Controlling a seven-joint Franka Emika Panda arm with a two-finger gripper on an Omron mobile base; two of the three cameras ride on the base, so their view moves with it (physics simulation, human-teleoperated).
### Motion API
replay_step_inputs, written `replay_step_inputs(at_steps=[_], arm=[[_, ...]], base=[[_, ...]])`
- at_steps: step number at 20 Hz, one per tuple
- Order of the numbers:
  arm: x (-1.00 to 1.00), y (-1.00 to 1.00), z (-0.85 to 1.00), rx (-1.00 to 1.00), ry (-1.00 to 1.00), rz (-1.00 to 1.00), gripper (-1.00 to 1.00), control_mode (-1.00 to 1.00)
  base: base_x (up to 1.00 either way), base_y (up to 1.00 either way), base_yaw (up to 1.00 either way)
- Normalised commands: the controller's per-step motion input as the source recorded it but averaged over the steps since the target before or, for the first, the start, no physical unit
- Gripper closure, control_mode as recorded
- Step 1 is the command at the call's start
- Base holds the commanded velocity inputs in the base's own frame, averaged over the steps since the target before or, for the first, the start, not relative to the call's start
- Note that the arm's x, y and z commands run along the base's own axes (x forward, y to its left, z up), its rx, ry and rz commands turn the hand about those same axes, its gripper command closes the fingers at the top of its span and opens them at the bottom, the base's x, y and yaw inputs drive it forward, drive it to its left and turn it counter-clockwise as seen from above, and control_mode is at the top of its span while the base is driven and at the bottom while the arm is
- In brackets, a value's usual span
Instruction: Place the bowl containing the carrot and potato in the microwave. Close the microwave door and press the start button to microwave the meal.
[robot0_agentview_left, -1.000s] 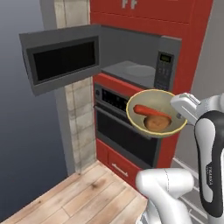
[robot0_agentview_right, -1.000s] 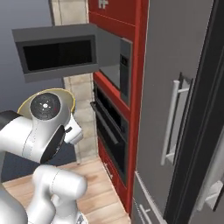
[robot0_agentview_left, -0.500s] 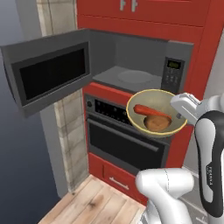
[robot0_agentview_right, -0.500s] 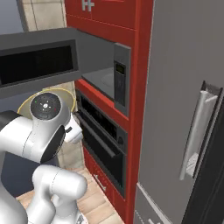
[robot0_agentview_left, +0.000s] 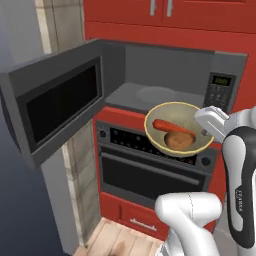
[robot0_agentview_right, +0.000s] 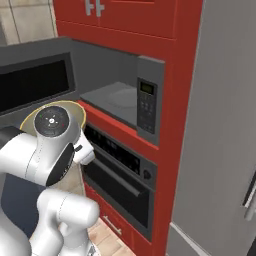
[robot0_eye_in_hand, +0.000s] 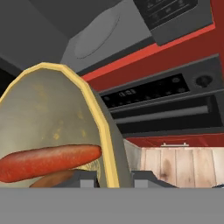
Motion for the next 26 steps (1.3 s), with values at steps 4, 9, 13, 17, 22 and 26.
replay_step_inputs(at_steps=[4,9,13,17,22,26], arm=[[0.00,0.00,0.00,0.00,0.00,0.00,1.00,1.00],[0.00,0.00,0.00,0.00,0.00,0.00,1.00,1.00],[0.00,0.00,0.00,0.00,0.00,0.00,1.00,1.00],[0.00,0.00,0.00,0.00,0.00,0.00,1.00,1.00],[0.00,0.00,0.00,0.00,0.00,0.00,1.00,1.00],[0.00,0.00,0.00,0.00,0.00,0.00,1.00,1.00]], base=[[0.25,0.58,-0.36],[0.13,0.59,-0.34],[0.09,0.53,-0.34],[0.04,0.41,-0.34],[0.00,0.41,-0.33],[0.00,0.44,-0.31]])
